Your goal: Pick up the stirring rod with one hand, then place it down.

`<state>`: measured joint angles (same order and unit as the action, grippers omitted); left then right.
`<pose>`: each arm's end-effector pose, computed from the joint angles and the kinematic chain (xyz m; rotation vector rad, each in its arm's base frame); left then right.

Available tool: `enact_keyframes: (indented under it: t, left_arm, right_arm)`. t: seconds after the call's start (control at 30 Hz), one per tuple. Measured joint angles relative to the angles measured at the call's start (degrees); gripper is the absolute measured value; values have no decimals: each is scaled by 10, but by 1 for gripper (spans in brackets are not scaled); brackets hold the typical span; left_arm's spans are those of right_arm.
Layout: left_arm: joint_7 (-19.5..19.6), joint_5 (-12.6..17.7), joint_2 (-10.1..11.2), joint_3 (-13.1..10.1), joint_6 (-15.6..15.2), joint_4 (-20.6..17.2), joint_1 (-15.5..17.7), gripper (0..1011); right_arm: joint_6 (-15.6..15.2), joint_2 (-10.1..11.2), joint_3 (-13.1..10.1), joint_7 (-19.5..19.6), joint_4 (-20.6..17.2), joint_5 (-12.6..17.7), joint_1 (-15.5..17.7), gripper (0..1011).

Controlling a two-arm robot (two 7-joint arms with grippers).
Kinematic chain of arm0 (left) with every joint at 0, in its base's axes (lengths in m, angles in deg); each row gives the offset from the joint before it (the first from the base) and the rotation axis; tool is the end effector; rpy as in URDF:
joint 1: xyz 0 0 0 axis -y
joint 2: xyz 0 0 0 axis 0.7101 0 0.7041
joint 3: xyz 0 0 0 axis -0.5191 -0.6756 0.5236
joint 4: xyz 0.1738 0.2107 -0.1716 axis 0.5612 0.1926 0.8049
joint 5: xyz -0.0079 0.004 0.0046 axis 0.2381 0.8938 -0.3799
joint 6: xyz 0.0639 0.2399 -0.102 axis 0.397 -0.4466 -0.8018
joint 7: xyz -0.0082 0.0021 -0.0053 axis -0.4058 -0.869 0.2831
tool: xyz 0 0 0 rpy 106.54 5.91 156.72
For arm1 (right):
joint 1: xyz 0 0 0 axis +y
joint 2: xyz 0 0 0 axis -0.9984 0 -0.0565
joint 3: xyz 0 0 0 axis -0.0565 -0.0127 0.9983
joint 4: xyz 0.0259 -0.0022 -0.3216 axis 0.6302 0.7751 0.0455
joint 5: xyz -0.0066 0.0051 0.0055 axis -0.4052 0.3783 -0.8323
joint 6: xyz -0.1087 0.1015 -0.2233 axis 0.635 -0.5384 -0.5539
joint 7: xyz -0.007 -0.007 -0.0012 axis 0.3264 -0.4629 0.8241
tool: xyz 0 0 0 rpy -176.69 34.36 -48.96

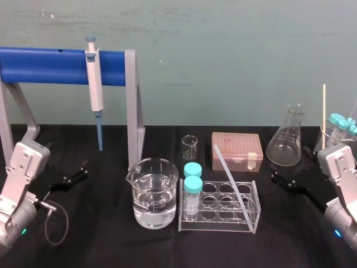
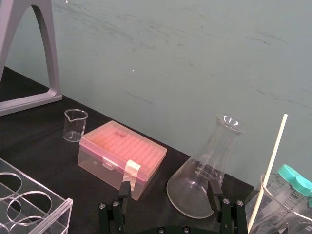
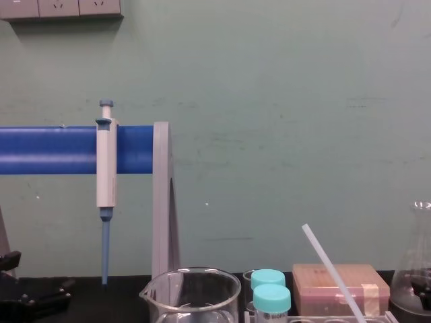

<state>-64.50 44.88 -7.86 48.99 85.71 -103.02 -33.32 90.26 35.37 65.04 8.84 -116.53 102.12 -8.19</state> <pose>0.3251 0.1117 -0.3207 0.3044 -0.2850 1.2477 0.3250 -0.1118 -0.3207 -0.3045 -0.2850 -1.2480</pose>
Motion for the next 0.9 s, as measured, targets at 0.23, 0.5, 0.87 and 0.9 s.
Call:
enact_keyframes:
  t: [0.23,0.5,0.87,0.9]
  left_arm:
    - [0,0,0,0,0,0,0,1000]
    - [0,0,0,0,0,0,0,1000]
    - [0,0,0,0,0,0,0,1000]
    - [0,0,0,0,0,0,0,1000]
  right_arm:
    - [0,0,0,0,0,0,0,1003]
    - [0,0,0,0,0,0,0,1003]
    - [0,0,0,0,0,0,0,1003]
    - [0,0,0,0,0,0,0,1003]
